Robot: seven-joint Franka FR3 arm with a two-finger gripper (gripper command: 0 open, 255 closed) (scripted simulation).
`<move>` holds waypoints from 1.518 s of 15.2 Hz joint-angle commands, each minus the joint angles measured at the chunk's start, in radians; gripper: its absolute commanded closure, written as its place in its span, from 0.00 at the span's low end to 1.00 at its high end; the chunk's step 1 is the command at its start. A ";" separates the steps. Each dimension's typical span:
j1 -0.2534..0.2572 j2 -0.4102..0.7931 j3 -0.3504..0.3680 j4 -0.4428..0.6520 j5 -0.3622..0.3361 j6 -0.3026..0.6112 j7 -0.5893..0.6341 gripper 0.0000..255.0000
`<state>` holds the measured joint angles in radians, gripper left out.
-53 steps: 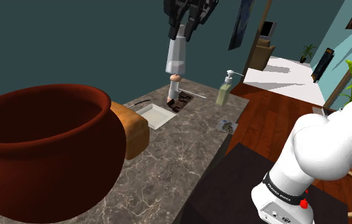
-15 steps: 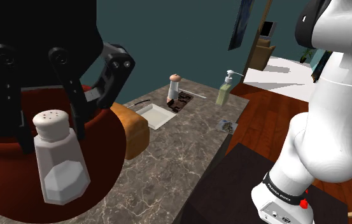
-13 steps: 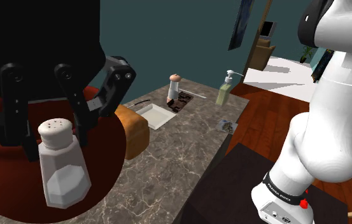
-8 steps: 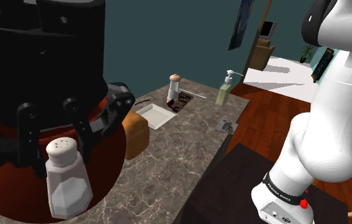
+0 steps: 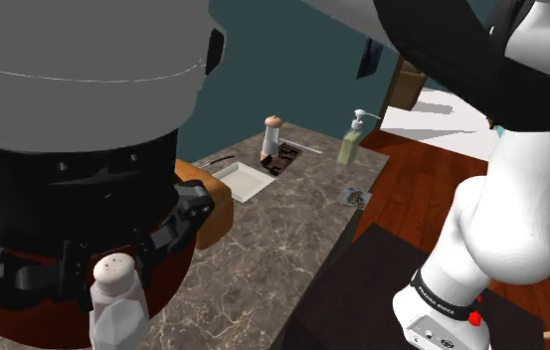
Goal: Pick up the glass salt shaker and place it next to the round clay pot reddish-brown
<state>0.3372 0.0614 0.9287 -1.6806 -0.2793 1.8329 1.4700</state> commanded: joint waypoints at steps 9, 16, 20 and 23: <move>-0.004 0.007 -0.004 -0.128 -0.018 0.130 0.032 1.00; -0.001 0.029 -0.008 -0.204 -0.049 0.213 0.067 1.00; 0.004 0.049 -0.011 -0.241 -0.075 0.258 0.092 1.00; 0.008 0.066 -0.015 -0.266 -0.099 0.290 0.113 1.00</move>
<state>0.3439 0.1235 0.9142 -1.9364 -0.3709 2.1104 1.5756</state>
